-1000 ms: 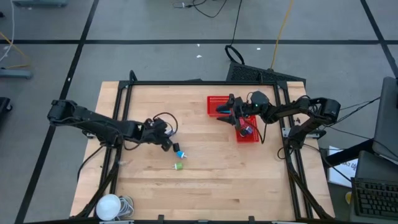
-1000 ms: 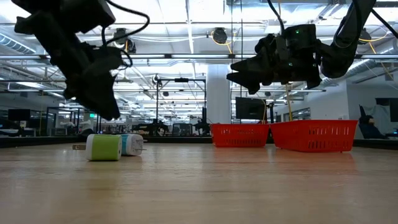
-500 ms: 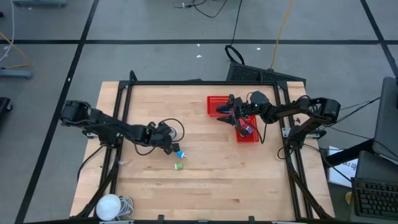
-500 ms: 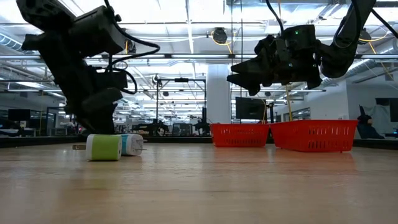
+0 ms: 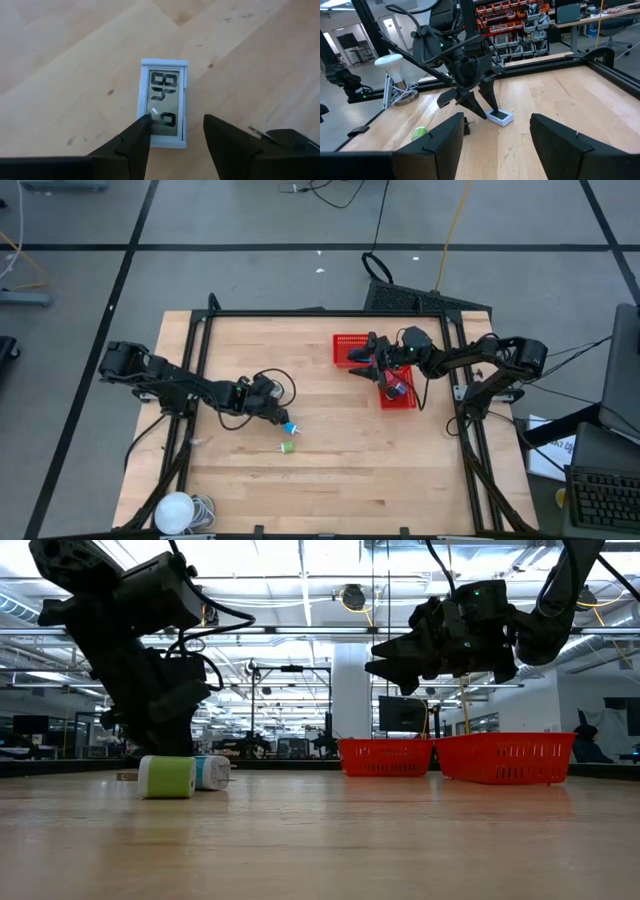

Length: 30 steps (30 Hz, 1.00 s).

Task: Pick & Place Office items
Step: Put the white digital clock into the top red bin

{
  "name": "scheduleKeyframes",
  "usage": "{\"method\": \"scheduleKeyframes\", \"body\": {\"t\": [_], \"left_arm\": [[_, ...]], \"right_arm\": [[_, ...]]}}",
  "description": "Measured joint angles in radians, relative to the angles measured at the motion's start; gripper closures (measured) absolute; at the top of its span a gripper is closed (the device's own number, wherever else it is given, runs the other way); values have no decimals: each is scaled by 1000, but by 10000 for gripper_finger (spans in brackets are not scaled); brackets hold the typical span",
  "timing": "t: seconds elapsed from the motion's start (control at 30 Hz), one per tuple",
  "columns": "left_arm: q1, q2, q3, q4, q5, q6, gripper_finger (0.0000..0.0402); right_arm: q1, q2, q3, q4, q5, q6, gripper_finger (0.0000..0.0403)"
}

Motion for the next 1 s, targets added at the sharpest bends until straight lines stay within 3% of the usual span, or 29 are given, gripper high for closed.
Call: {"method": "scheduleKeyframes", "body": {"t": [0.27, 0.37, 0.63, 1.0], "left_arm": [[0, 0, 5, 1, 22, 6, 149], [2, -5, 27, -11, 53, 95, 128], [12, -6, 110, -104, 51, 197, 119], [64, -6, 131, -225, 44, -13, 119]], "right_arm": [[0, 0, 0, 0, 0, 0, 187], [0, 0, 0, 0, 0, 0, 187], [0, 0, 0, -7, 0, 1, 187], [0, 0, 0, -7, 0, -2, 187]]}}
